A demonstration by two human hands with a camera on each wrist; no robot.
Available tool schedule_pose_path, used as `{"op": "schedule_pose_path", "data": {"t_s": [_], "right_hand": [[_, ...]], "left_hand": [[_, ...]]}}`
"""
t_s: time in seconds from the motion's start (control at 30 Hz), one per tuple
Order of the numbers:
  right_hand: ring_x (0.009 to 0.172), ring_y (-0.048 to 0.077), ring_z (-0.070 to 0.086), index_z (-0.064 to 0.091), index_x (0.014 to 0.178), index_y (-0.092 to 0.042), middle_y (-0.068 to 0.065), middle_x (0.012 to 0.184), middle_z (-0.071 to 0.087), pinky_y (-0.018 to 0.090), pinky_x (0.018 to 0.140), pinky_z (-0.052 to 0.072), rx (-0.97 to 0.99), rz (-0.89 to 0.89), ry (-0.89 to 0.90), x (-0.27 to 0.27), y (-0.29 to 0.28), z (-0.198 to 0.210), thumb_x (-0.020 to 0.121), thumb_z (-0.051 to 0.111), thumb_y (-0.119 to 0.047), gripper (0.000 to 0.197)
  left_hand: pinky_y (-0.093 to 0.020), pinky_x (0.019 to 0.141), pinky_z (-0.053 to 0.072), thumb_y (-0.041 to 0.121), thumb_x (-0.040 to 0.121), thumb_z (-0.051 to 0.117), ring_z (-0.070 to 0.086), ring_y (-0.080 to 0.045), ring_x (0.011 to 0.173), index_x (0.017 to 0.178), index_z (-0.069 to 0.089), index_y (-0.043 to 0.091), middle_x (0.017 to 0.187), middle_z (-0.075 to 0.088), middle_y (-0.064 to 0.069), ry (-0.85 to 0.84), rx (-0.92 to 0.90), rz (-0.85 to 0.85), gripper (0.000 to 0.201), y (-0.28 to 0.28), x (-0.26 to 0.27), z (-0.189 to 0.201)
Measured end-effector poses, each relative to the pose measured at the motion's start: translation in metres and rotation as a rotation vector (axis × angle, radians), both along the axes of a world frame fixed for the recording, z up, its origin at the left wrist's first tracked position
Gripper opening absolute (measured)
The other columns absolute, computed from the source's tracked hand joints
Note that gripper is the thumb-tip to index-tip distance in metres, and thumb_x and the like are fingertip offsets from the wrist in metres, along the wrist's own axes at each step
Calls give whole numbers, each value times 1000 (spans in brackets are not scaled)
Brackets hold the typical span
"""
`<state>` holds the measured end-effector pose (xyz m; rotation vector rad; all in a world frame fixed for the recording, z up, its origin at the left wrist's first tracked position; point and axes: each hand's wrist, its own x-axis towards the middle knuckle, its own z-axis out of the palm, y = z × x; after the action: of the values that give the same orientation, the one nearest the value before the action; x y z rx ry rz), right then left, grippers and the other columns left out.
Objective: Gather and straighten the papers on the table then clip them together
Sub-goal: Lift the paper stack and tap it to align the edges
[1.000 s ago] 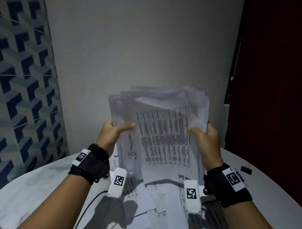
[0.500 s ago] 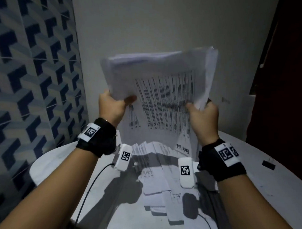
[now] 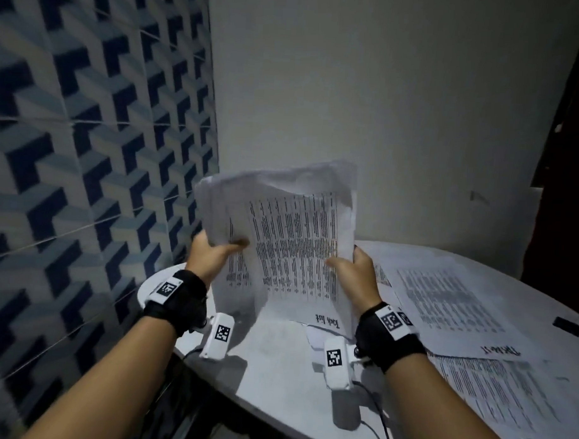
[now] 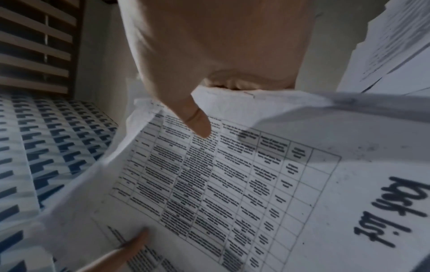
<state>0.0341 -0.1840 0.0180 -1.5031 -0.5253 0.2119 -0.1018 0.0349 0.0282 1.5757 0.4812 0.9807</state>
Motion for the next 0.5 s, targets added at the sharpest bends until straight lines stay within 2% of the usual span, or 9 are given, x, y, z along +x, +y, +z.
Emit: {"op": "schedule_pose_path", "data": {"t_s": [0.07,0.13,0.2,0.23,0.3,0.37,0.43,0.5], "right_hand": [[86,24,67,71,99,-19,14,102,74,40,77,58,23,-20,-39,-1,2,5,92,61,-11,15],[85,26,67,71,98,-20,14,99,74,40,76,57,66,-51,-97,0,5,15,95,61,-13,12],[81,24,62,69,98,-13,21,101,71,39,74,53,114,-73,-120,4,7,24,96,61,-14,8],[81,23,60,67,98,-9,22,101,70,37,73,51,131,-82,-123,5,6,26,94,61,-12,8],[86,24,63,61,103,-9,16,97,68,35,75,51,116,-63,-103,10,6,25,90,60,-6,14],[95,26,64,55,117,-14,8,108,66,34,77,52,60,-23,-28,17,6,17,87,60,-1,33],[100,28,62,55,121,-6,12,110,65,36,79,51,-22,-15,-4,25,8,9,85,65,-2,38],[103,27,64,58,117,5,21,107,66,37,83,55,-30,-18,-7,23,12,7,82,72,-11,42]], "left_hand": [[-49,100,56,-2,80,81,73,-23,105,118,68,8,114,76,-8,-71,2,19,42,-6,0,12],[-38,93,60,-1,84,77,74,-17,101,113,68,14,112,76,-5,-142,0,-6,34,-10,0,26],[-23,82,60,0,88,73,74,-9,95,110,66,19,110,75,0,-188,13,-29,30,-13,1,39],[-22,80,60,1,90,71,74,-10,95,110,66,19,109,74,0,-200,18,-39,28,-13,0,42],[-31,88,59,4,88,73,73,-17,102,115,64,17,113,74,-3,-175,14,-81,31,-7,0,37],[-38,97,55,9,80,82,71,-19,110,123,60,17,120,73,-3,-74,19,-136,49,1,-1,20],[-41,98,57,7,75,86,72,-15,108,123,62,17,116,76,1,-3,32,-154,55,7,0,2],[-41,93,60,4,78,83,75,-11,98,113,68,17,103,79,7,-48,28,-124,40,9,6,-5]]}}
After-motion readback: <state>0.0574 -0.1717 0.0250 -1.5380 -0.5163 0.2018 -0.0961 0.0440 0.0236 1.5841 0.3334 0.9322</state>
